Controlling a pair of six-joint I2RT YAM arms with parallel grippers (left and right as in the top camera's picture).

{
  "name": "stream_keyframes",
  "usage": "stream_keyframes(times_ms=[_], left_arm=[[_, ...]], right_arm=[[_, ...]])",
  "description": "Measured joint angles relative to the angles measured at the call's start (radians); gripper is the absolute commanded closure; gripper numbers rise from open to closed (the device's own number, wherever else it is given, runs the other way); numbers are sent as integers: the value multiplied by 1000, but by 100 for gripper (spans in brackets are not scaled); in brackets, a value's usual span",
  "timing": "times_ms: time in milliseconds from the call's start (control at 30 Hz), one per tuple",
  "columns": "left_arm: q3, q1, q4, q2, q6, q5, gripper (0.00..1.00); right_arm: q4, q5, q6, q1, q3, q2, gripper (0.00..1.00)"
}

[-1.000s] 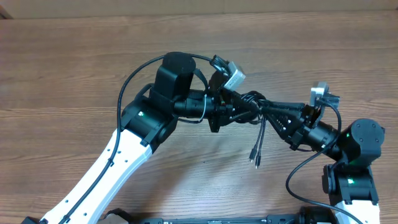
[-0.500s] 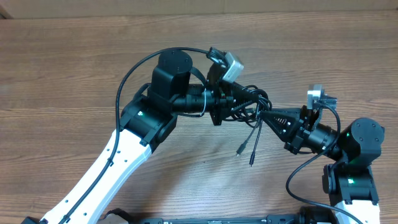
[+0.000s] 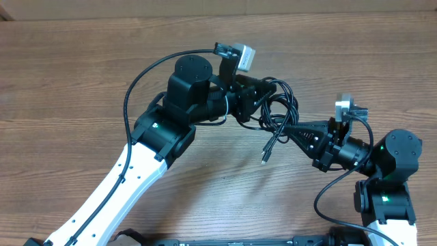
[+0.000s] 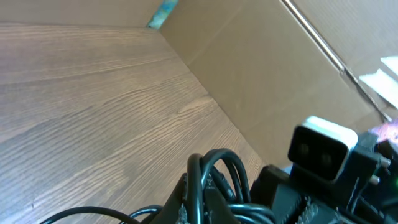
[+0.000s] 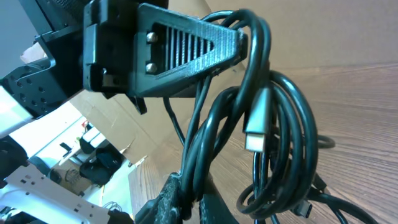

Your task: Untangle cables

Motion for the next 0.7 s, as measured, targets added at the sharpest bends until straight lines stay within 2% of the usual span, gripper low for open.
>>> stream_keyframes(times_ms=[167,333,500,567,600,633,667,700], left_arm=[[0,0,35,0,-153,-74,96],[0,9,108,0,-336,-219,96],[0,14,123,0,-378,-272,96],[0,14,123,0,-342,-262,96],[0,14,123,0,-319,-253,96],[0,14,122,0,-273,-228,96],[0,14,121,0,-185,-171,96],[0,14,118,0,-108,-112,96]], right_arm=[[-13,-8,0,0,0,0,96],[-16,-58,-1,0,0,0,96],[-16,-63,-1,0,0,0,96],[-16,-49,0,0,0,0,95],[-16,-44,-1,0,0,0,91],[-16,-27,4,0,0,0,54],[-16,5,13,0,0,0,24],[-18,30,25,0,0,0,0]])
